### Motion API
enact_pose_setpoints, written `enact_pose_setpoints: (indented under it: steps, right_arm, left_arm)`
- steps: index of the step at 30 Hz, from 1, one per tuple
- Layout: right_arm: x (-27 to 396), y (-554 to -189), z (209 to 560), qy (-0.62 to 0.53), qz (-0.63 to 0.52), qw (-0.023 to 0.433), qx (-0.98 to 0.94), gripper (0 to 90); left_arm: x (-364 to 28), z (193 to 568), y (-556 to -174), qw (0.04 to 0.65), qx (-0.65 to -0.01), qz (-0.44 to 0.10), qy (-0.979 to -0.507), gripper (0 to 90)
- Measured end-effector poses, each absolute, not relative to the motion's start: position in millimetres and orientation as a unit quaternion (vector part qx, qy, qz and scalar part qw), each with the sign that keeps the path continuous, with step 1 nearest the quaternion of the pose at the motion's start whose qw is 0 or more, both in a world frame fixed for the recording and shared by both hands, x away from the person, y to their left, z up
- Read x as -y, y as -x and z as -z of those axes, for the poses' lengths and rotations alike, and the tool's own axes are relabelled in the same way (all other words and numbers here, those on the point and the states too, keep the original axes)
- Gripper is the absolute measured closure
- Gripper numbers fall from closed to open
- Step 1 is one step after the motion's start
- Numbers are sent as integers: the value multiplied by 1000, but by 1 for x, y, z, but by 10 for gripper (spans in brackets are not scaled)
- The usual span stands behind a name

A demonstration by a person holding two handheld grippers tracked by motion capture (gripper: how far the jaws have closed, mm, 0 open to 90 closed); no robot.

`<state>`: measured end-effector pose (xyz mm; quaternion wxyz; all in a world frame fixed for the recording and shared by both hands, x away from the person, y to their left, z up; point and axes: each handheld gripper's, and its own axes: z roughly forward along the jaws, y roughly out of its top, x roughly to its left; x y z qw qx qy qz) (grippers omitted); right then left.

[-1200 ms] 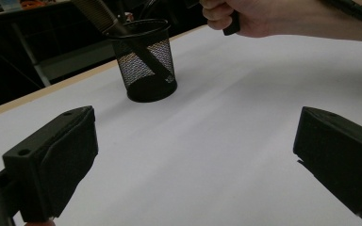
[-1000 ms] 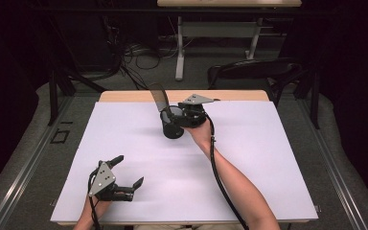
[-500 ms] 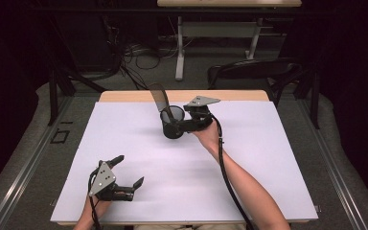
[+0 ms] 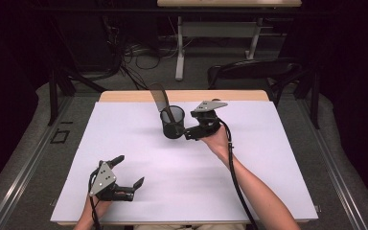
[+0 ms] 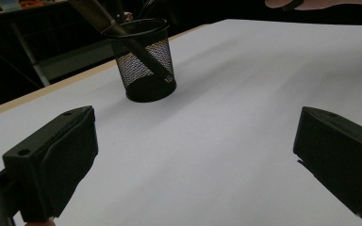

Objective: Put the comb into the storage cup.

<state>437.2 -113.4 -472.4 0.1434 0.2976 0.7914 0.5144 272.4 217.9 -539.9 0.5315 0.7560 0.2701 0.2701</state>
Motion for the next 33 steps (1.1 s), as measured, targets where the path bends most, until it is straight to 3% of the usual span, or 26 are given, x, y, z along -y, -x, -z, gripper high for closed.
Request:
enact_pose_setpoints:
  steps: [33]
  right_arm:
    - [159,-388,478,-295,-475,124,-820,32]
  left_arm:
    - [-217,540,-273,532,-269,-270,-756,4]
